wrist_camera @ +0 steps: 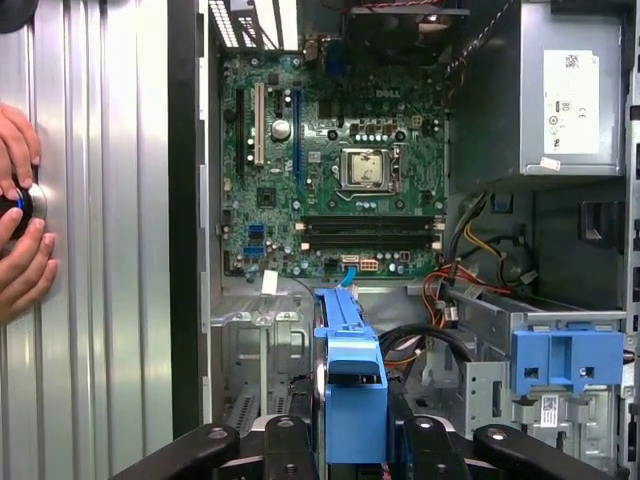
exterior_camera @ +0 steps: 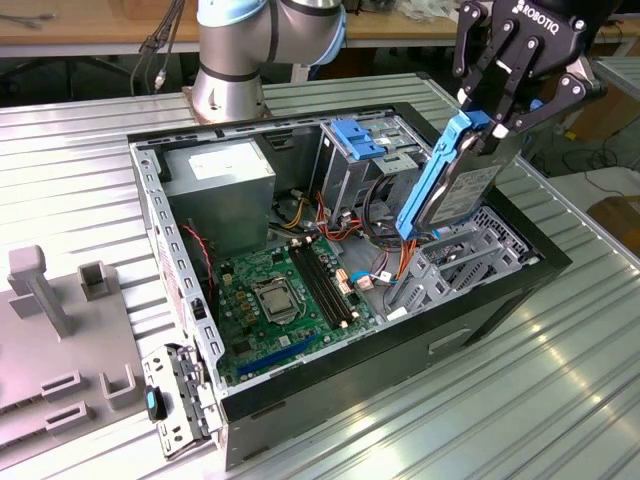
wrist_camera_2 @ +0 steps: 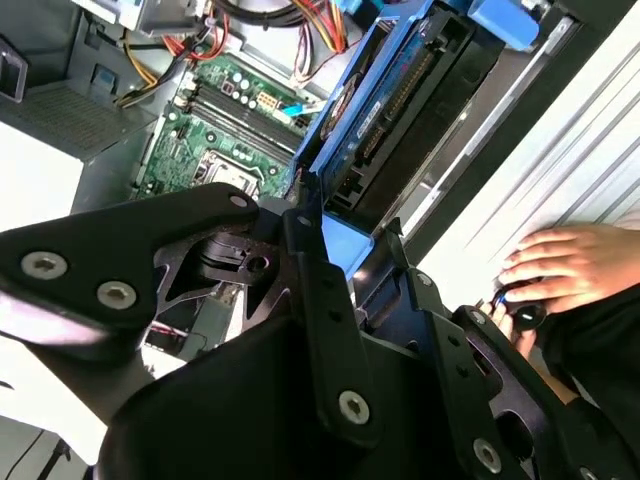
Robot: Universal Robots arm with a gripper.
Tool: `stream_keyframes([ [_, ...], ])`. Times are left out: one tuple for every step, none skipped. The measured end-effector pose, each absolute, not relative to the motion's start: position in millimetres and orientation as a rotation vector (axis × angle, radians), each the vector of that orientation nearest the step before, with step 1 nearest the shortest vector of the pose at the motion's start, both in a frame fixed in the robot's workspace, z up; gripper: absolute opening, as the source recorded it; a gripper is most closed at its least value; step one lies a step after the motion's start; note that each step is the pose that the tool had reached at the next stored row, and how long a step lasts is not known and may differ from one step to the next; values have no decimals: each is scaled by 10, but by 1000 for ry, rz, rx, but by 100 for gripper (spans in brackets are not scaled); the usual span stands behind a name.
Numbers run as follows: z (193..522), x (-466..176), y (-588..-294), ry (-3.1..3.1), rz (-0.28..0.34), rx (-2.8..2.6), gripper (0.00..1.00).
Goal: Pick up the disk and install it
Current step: 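Insert the disk into the insertion slot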
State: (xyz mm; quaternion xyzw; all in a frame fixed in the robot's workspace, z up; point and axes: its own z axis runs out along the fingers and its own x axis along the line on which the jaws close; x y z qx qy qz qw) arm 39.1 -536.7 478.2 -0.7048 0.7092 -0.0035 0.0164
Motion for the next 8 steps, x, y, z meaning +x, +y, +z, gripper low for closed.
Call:
stream_keyframes([
  [4781, 416, -5370, 2205, -11, -2191, 37],
  [4780, 433, -5372, 2206, -11, -2191, 37],
  [4776, 459, -5377, 2206, -11, -2190, 37],
  [4774, 473, -5384, 2207, -11, -2190, 37],
  [4770, 480, -5393, 2207, -11, -2189, 37],
  [4764, 487, -5413, 2208, -12, -2189, 37],
  [4759, 491, -5429, 2209, -12, -2188, 37],
  [4755, 494, -5443, 2209, -12, -2188, 37],
])
